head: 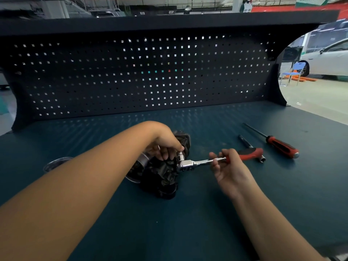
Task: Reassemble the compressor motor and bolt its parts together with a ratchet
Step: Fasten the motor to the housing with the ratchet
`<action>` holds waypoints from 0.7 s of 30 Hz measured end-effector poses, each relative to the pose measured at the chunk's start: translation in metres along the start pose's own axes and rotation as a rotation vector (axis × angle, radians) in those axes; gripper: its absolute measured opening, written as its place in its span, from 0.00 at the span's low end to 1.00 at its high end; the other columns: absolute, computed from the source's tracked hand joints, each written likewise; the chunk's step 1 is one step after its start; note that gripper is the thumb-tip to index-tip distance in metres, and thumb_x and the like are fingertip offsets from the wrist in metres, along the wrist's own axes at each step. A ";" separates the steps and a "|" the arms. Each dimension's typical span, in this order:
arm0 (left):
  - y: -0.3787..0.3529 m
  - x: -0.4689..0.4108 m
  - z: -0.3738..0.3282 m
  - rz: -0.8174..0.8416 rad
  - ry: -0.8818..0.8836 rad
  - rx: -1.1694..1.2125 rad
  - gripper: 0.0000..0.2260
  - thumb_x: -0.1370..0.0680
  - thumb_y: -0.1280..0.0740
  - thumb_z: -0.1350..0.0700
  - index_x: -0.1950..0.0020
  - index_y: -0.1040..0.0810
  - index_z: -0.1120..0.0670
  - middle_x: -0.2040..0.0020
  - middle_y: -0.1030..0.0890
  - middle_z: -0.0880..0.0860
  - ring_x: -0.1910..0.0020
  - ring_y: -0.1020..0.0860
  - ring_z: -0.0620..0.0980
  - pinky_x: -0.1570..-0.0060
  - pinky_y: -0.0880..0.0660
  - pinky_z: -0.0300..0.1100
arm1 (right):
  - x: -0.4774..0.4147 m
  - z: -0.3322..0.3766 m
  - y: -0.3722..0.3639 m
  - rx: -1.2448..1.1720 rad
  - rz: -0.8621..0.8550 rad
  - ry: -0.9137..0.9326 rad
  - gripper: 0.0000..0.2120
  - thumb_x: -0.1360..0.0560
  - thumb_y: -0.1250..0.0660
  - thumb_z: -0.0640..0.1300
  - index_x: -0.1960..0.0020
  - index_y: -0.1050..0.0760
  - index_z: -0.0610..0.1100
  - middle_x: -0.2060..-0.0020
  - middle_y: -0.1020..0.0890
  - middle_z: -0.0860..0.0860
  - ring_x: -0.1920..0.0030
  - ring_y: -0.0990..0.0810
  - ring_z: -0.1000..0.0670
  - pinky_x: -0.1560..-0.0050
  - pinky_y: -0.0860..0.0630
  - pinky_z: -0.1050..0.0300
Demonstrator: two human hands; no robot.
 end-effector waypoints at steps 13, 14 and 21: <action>-0.016 0.010 0.024 -0.453 -0.152 -0.084 0.19 0.27 0.33 0.43 0.48 0.21 0.58 0.52 0.24 0.51 0.55 0.25 0.51 0.53 0.26 0.46 | -0.003 0.029 0.014 0.210 -0.046 0.165 0.10 0.23 0.43 0.39 0.64 0.35 0.43 0.78 0.22 0.48 0.84 0.34 0.56 0.84 0.41 0.69; -0.018 0.011 0.023 -0.458 -0.157 -0.112 0.18 0.27 0.33 0.42 0.50 0.22 0.56 0.52 0.24 0.51 0.56 0.26 0.50 0.54 0.27 0.45 | -0.006 0.034 0.015 0.274 -0.058 0.193 0.10 0.24 0.42 0.39 0.64 0.35 0.43 0.77 0.22 0.47 0.84 0.34 0.55 0.84 0.42 0.69; -0.021 0.007 0.013 -0.519 -0.200 -0.168 0.20 0.28 0.31 0.43 0.45 0.21 0.57 0.48 0.20 0.53 0.49 0.23 0.52 0.49 0.24 0.47 | -0.040 0.041 0.015 0.662 -0.057 0.034 0.08 0.21 0.44 0.39 0.59 0.39 0.43 0.80 0.23 0.45 0.87 0.39 0.57 0.85 0.47 0.72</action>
Point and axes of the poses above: each hand's wrist, its own x-axis away from the middle knuckle, its own y-axis out of the back of the hand, z = x × y, the point moved 2 cm from there along -x, towards the middle knuckle
